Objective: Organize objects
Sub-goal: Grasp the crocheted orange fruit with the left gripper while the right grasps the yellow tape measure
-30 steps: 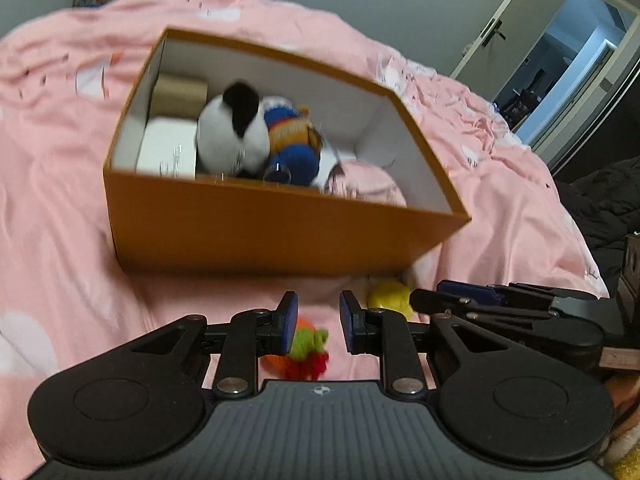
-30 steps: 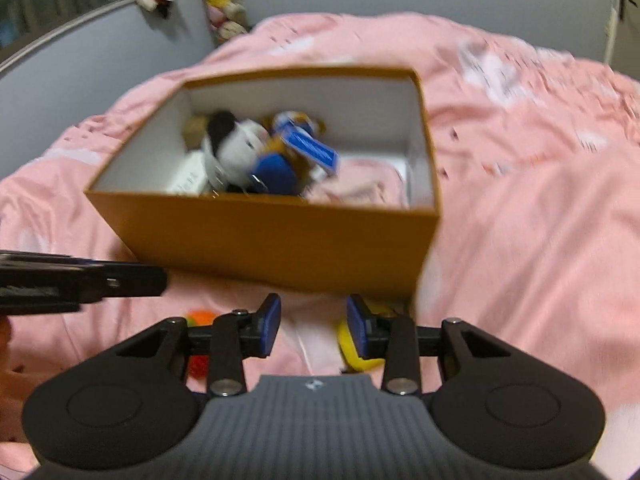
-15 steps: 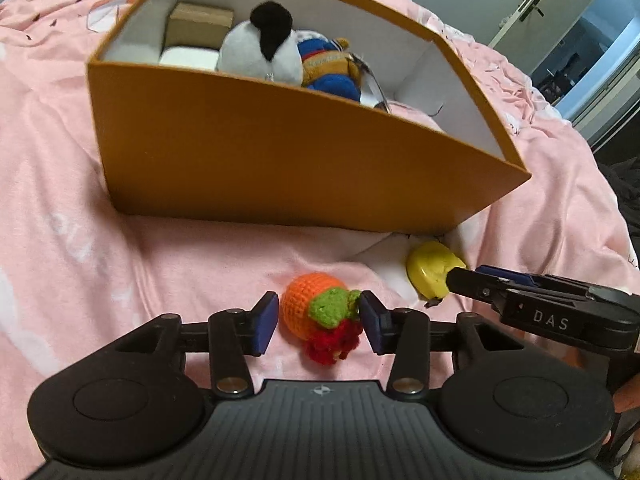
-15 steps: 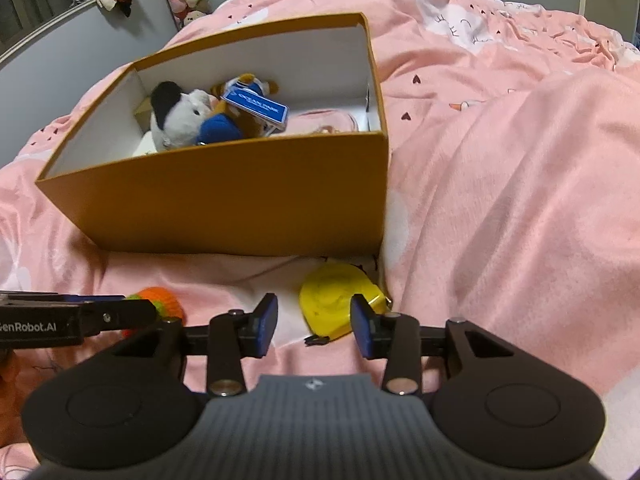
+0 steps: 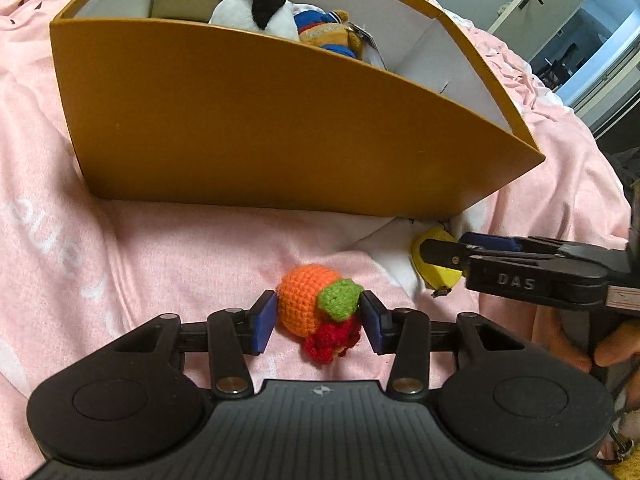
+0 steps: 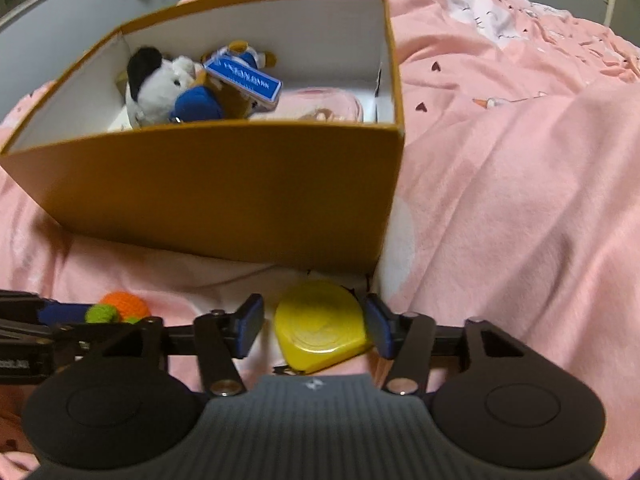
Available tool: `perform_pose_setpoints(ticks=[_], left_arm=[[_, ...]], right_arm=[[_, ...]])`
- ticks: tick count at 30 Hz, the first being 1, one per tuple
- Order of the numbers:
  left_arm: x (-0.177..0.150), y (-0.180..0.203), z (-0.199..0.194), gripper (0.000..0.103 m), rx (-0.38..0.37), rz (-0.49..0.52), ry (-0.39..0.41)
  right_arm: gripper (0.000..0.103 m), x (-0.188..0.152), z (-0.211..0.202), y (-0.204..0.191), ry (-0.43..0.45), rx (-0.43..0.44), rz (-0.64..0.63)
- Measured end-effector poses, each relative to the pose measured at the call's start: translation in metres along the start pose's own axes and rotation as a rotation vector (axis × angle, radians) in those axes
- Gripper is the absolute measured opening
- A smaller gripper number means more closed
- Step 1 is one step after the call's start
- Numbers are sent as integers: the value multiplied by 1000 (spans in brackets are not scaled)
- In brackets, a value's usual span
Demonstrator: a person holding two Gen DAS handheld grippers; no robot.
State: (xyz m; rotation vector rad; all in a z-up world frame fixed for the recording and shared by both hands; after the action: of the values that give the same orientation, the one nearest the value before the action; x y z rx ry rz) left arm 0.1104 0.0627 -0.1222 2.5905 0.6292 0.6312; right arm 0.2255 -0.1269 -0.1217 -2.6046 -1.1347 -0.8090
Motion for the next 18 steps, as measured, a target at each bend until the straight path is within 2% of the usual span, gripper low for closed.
perform_pose_setpoints(ticks=[10, 18], left_arm=[[1, -4, -2, 51, -15, -16, -6], [1, -5, -10, 50, -32, -11, 9]], right_arm=[[60, -5, 11, 1, -46, 13, -9], [60, -8, -13, -14, -31, 31, -54]])
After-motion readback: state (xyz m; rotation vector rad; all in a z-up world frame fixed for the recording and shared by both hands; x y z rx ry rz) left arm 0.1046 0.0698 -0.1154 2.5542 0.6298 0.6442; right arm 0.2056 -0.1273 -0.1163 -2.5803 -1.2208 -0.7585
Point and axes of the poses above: each gripper's, at about its wrist camera, not at the fingertips, and z roughly the way its jaws point, y to its right, x to its top, the point moved 2 cm from there along z, roughly the way its jaws point, and after that the axes turned 14 degrees about -z, right-handed, at the moved point
